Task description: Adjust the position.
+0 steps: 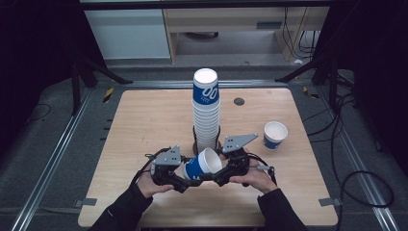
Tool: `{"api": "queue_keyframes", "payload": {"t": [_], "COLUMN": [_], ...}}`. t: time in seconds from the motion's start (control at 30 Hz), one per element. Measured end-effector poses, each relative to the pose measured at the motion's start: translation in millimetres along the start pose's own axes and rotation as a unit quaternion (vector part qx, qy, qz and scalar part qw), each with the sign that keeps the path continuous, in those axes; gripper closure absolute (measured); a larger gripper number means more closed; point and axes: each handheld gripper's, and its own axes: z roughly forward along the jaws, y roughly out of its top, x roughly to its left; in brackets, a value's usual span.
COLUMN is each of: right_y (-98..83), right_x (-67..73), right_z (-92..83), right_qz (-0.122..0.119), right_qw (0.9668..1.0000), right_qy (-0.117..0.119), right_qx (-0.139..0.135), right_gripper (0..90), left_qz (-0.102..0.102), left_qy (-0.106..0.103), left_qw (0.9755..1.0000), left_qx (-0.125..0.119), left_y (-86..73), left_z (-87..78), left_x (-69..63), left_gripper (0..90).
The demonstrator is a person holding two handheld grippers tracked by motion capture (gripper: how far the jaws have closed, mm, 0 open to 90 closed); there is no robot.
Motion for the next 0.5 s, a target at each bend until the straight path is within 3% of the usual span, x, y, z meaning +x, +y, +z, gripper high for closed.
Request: {"api": "queue_keyframes", "payload": {"t": [0.2, 0.3, 0.43, 0.5], "right_y": [1.1, 2.1, 5.7, 7.3], "right_x": [1.7, 1.4, 0.5, -0.6], "right_z": [-1.6, -4.8, -10.4, -10.8], "right_qz": [-0.007, -0.011, -0.023, -0.032], "right_qw": [1.0, 0.9999, 0.9994, 0.9985], "right_qy": [-0.003, -0.01, -0.023, -0.034], "right_qx": [-0.001, -0.001, 0.012, 0.028], "right_gripper": [16.1, 16.2, 16.2, 16.2], "left_qz": [-0.001, 0.001, -0.008, -0.008], "left_qy": [0.005, 0.009, 0.012, 0.018], "left_qw": [1.0, 1.0, 0.9999, 0.9997], "left_qx": [0.002, 0.003, 0.004, 0.016], "left_y": [-0.1, -0.2, -1.2, -1.1], "left_z": [-1.0, -3.4, -10.8, -12.7], "left_x": [0.3, 1.3, 5.1, 6.5], "left_gripper": [23.9, 18.1, 15.3, 14.5]}}
